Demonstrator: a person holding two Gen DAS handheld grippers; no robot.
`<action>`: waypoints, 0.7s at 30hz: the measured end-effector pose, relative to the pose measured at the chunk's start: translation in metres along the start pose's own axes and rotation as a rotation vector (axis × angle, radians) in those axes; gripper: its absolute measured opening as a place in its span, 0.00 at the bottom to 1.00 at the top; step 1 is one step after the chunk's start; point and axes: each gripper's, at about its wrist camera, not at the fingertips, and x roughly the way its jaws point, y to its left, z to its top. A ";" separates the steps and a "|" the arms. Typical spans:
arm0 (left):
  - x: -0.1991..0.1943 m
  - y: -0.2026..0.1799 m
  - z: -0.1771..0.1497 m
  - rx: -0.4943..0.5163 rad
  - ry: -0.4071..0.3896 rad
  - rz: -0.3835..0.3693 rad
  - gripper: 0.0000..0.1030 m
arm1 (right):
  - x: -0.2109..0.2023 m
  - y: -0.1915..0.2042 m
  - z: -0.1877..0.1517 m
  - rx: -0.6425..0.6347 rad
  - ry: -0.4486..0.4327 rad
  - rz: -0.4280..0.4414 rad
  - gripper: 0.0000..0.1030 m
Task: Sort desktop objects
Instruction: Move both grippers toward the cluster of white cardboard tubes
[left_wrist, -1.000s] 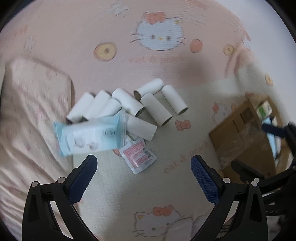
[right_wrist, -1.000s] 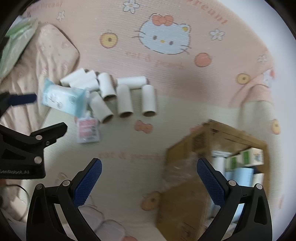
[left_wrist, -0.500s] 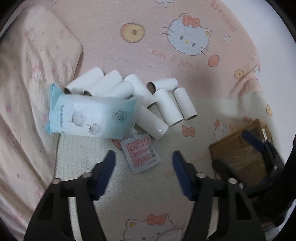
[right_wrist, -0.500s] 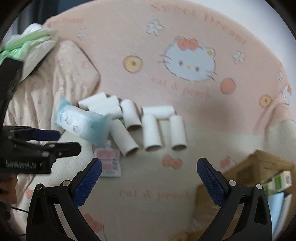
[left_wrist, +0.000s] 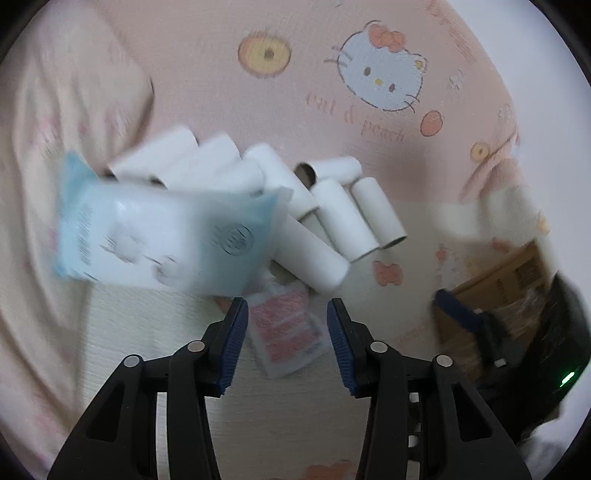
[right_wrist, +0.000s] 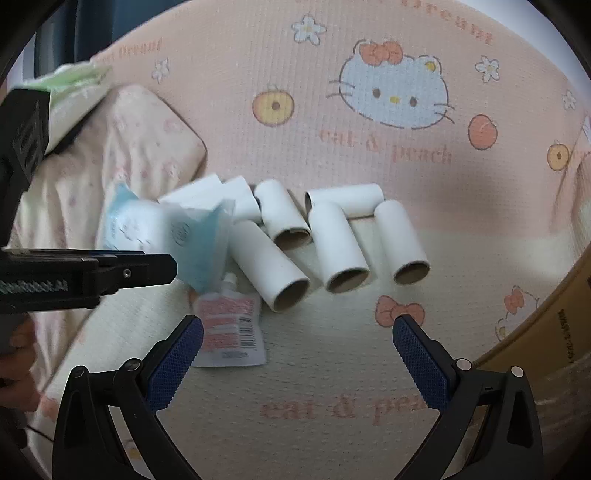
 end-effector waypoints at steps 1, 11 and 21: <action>0.004 0.004 0.001 -0.042 0.015 -0.029 0.63 | 0.002 0.000 -0.001 -0.010 -0.005 -0.010 0.99; 0.036 0.026 0.019 -0.339 0.040 -0.181 0.69 | 0.021 -0.014 0.009 -0.001 -0.032 0.036 0.99; 0.062 0.027 0.030 -0.428 0.040 -0.198 0.64 | 0.046 -0.012 0.011 0.025 -0.007 0.063 0.99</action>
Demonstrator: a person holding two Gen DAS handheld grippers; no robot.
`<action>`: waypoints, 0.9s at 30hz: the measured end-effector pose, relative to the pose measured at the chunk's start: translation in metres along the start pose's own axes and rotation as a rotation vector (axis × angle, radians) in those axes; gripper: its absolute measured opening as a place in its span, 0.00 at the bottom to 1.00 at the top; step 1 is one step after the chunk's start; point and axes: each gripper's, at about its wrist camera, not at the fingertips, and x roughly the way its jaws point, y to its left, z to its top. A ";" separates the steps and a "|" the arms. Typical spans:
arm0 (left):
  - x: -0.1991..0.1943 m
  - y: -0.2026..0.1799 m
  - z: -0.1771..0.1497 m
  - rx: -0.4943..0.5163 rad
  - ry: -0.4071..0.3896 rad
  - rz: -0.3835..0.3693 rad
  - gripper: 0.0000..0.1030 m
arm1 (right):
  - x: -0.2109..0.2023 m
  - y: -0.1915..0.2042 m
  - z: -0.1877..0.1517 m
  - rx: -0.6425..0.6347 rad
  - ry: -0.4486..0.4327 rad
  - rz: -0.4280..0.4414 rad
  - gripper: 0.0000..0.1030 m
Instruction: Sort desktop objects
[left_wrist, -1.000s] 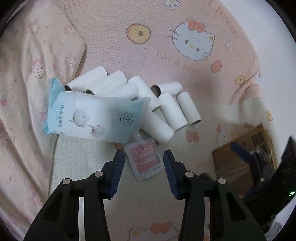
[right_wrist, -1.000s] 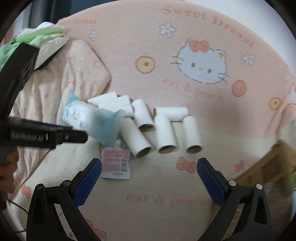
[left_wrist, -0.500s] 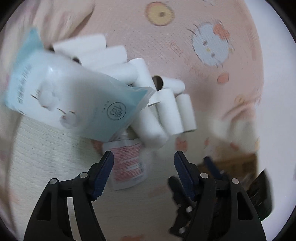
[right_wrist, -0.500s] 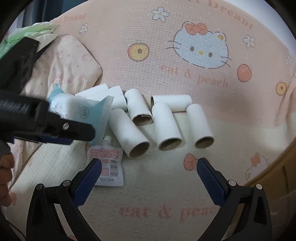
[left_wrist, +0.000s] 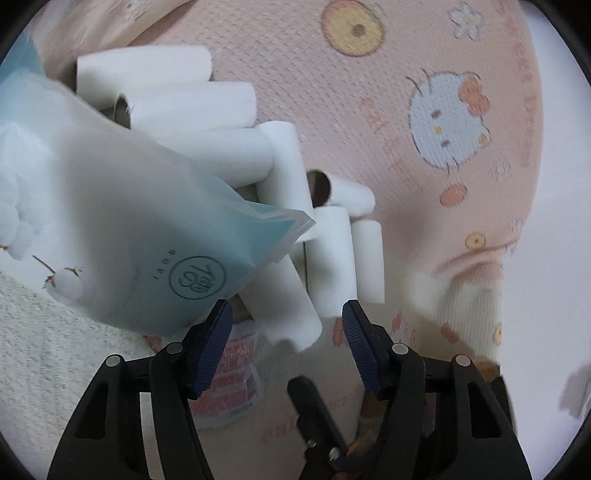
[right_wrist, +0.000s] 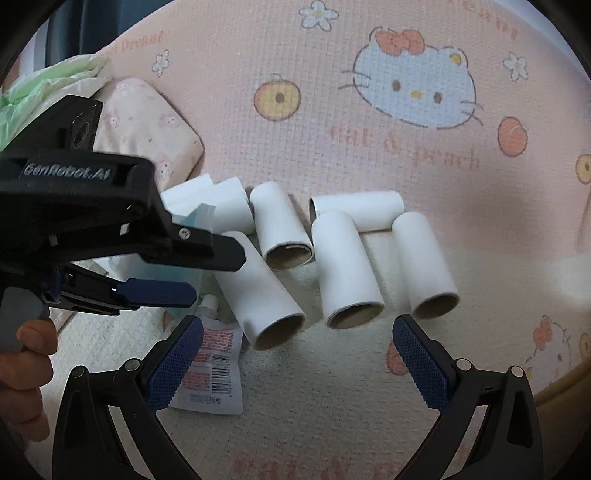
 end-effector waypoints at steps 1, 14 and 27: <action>0.001 0.001 0.001 -0.011 -0.005 -0.002 0.64 | 0.000 0.000 0.000 0.000 -0.002 0.002 0.99; 0.020 0.003 0.004 -0.008 0.001 0.056 0.44 | 0.011 0.003 0.000 -0.027 0.052 0.094 0.69; 0.022 -0.006 -0.004 0.114 0.051 0.065 0.44 | 0.016 -0.002 0.001 -0.028 0.135 0.110 0.41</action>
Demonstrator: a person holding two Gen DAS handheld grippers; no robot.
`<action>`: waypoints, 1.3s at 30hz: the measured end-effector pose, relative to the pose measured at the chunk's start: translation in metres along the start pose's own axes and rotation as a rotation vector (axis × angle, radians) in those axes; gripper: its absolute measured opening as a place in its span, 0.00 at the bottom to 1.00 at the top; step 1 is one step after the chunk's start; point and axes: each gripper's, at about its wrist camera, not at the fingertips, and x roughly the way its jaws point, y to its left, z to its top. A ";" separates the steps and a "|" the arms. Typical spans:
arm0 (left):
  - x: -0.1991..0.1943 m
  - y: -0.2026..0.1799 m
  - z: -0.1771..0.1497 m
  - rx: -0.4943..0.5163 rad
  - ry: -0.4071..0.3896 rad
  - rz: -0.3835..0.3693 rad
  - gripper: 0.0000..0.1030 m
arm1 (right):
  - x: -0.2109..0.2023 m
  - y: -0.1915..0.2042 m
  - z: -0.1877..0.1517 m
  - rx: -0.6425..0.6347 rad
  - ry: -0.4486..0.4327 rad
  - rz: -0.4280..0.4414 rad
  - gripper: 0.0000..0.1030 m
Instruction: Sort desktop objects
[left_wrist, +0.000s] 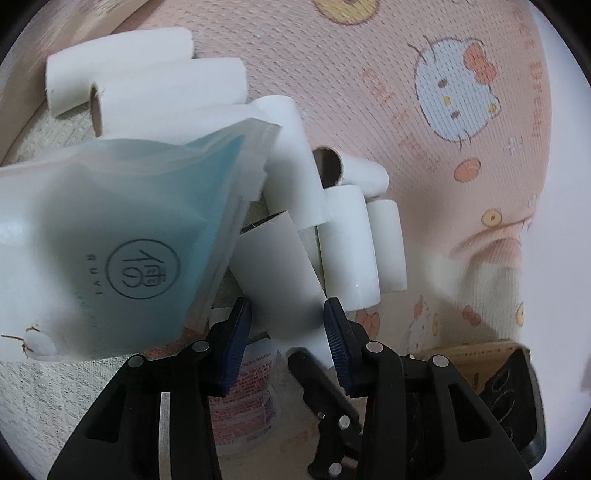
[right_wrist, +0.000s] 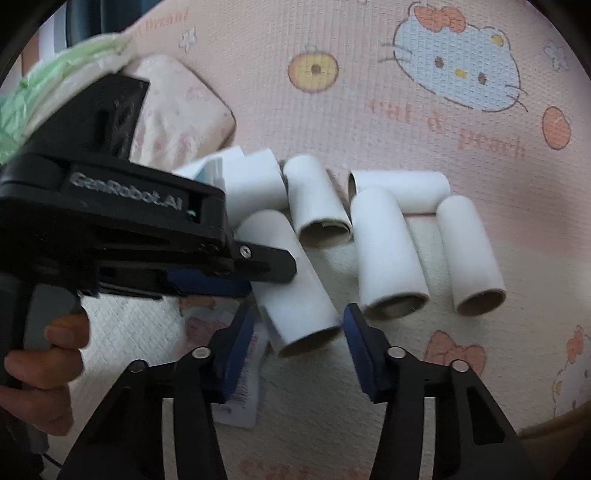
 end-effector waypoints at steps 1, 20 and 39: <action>0.000 -0.003 -0.001 0.013 0.006 0.009 0.44 | -0.002 -0.001 0.000 0.011 0.010 0.006 0.41; 0.011 -0.033 -0.063 0.120 0.128 -0.030 0.42 | -0.056 -0.013 -0.044 0.214 0.121 -0.037 0.38; -0.004 -0.007 -0.060 -0.023 0.124 -0.087 0.53 | -0.073 -0.024 -0.041 0.464 0.265 0.028 0.36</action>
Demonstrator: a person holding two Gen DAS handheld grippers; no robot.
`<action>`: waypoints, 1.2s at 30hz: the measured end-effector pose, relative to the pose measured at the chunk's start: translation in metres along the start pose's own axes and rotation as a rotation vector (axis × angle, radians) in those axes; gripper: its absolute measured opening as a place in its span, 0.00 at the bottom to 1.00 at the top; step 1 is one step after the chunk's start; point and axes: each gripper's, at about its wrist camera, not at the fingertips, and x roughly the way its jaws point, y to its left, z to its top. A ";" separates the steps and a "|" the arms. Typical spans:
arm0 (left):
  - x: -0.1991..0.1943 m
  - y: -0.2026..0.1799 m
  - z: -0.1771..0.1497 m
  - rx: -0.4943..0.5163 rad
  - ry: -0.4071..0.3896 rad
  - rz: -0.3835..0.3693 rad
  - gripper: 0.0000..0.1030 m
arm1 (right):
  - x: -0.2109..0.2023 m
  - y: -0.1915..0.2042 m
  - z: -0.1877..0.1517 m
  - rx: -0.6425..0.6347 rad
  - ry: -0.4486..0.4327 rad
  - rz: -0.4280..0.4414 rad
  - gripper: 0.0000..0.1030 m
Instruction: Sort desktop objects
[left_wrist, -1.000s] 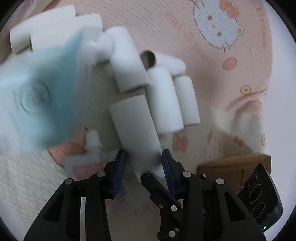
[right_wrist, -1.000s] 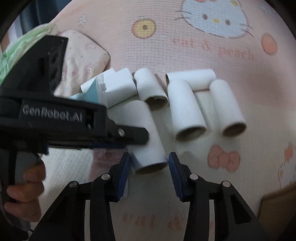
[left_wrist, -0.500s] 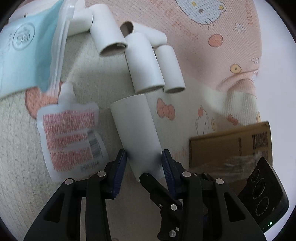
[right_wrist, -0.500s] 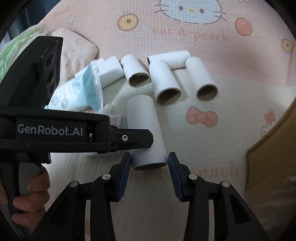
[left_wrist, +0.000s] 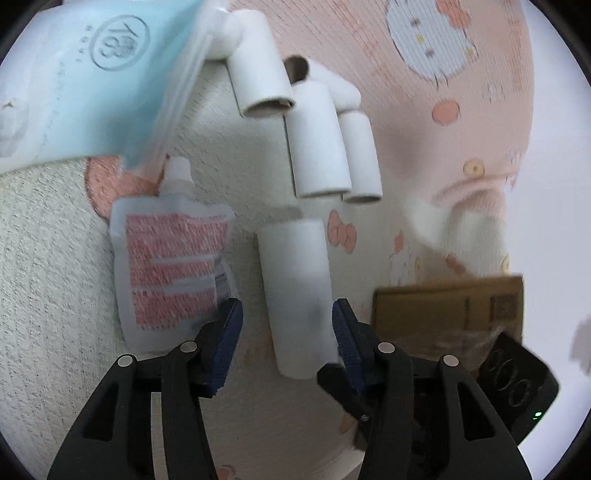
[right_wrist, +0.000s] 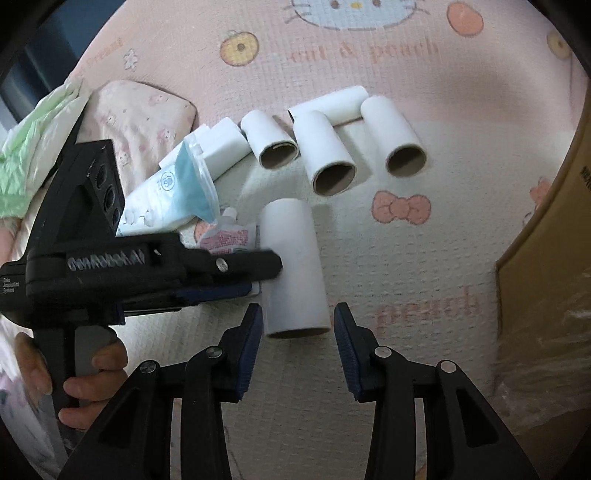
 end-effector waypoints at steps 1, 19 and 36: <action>-0.001 0.000 0.002 0.001 -0.006 -0.003 0.53 | 0.002 -0.003 0.003 0.009 0.007 0.007 0.36; 0.027 0.002 0.028 -0.072 0.034 -0.047 0.45 | 0.032 0.004 0.048 -0.008 0.098 -0.014 0.38; -0.021 -0.063 0.014 0.313 -0.117 -0.098 0.45 | -0.018 0.029 0.059 -0.091 -0.002 -0.063 0.39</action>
